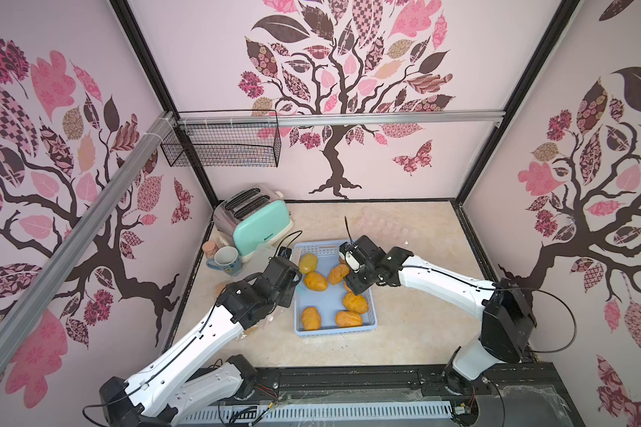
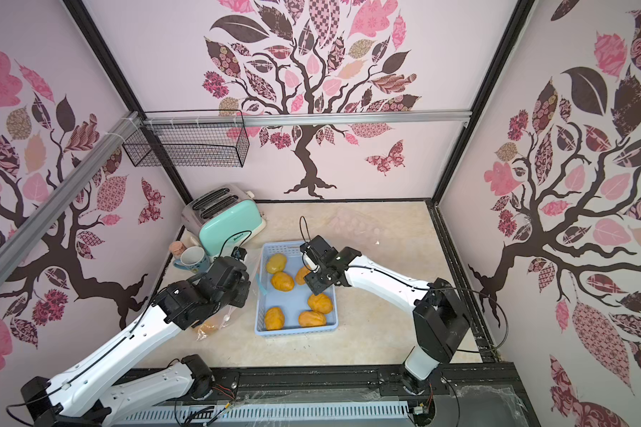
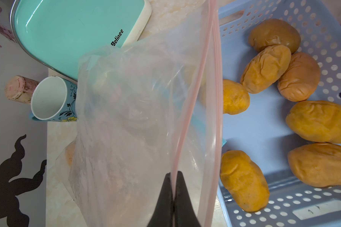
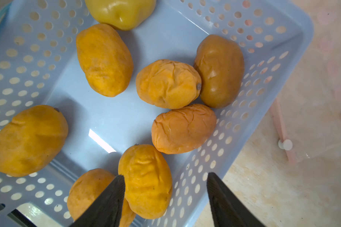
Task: Put the potatoes into a zipper bag and zip it
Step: Pick up the potato from the basket.
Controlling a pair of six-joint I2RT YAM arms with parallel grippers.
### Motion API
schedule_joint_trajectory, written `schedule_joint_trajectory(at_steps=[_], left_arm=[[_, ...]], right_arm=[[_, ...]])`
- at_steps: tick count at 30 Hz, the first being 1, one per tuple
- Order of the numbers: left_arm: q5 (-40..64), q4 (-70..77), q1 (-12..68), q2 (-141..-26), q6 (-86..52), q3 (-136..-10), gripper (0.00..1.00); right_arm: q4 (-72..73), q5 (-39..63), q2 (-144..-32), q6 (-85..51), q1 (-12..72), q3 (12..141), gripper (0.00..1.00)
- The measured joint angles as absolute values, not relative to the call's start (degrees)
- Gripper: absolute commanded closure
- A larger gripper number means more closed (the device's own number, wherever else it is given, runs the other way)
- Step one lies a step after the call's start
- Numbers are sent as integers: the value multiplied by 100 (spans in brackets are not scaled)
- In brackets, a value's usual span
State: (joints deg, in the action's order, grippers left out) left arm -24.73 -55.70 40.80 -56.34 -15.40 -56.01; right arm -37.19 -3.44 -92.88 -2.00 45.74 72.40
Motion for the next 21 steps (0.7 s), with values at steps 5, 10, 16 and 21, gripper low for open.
schedule_joint_trajectory(at_steps=[5, 10, 16, 21], left_arm=[[-2467, -5546, 4073, -5527, -1535, -5557, 100], [-2429, -5527, 4049, -5476, -1531, -5542, 100], [-2383, -5513, 4049, -5433, -1507, -5537, 100], [-2368, -5505, 4049, -5374, -1498, -5527, 100]], right_arm=[[-4132, -397, -9465, 226, 4574, 7627, 25], [-4515, -471, -9618, 639, 4574, 7804, 24], [-4755, -390, -10031, 937, 4571, 8145, 22], [-4759, -458, -10379, 1100, 4571, 8359, 20]])
